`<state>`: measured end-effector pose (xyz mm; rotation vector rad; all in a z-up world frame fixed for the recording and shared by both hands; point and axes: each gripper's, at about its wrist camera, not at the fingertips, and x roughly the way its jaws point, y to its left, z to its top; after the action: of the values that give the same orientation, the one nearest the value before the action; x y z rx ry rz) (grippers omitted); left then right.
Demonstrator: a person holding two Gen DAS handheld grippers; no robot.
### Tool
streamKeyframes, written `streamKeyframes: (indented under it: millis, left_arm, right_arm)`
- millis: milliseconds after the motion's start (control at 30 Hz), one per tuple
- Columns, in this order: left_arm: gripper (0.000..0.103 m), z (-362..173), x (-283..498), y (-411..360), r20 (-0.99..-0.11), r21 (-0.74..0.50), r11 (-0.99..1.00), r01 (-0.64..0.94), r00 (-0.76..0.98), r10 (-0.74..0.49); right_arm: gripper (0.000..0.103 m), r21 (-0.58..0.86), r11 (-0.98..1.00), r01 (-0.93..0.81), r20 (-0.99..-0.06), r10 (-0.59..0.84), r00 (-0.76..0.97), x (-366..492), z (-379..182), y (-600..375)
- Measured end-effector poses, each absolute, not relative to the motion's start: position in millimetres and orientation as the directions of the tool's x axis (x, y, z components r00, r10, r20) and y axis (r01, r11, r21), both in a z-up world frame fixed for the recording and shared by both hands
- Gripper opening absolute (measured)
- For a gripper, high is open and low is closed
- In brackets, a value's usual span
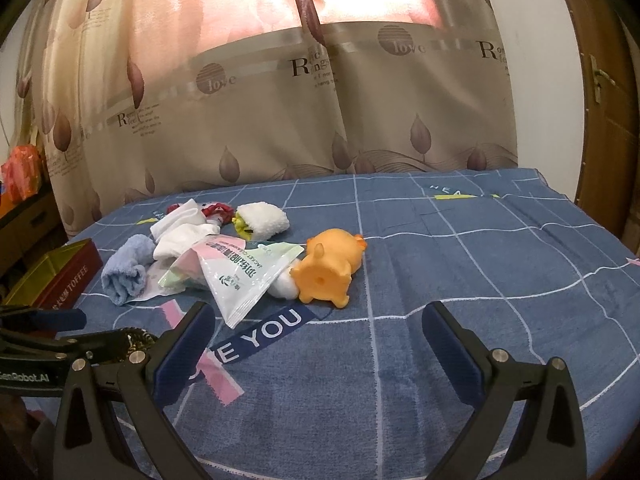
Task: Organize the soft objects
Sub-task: 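Reach the left gripper to the brown patterned cloth and grasp it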
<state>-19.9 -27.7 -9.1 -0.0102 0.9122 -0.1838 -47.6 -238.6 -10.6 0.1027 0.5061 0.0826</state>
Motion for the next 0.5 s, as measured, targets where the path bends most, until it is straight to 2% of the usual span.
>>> streamKeyframes:
  millis: [500]
  left_arm:
    - [0.082,-28,-7,-33,-0.831,-0.132,0.983,0.128,0.527,-0.180]
  right_arm:
    - [0.103,0.155,0.986,-0.060,-0.488,0.130,0.863,-45,-15,-241]
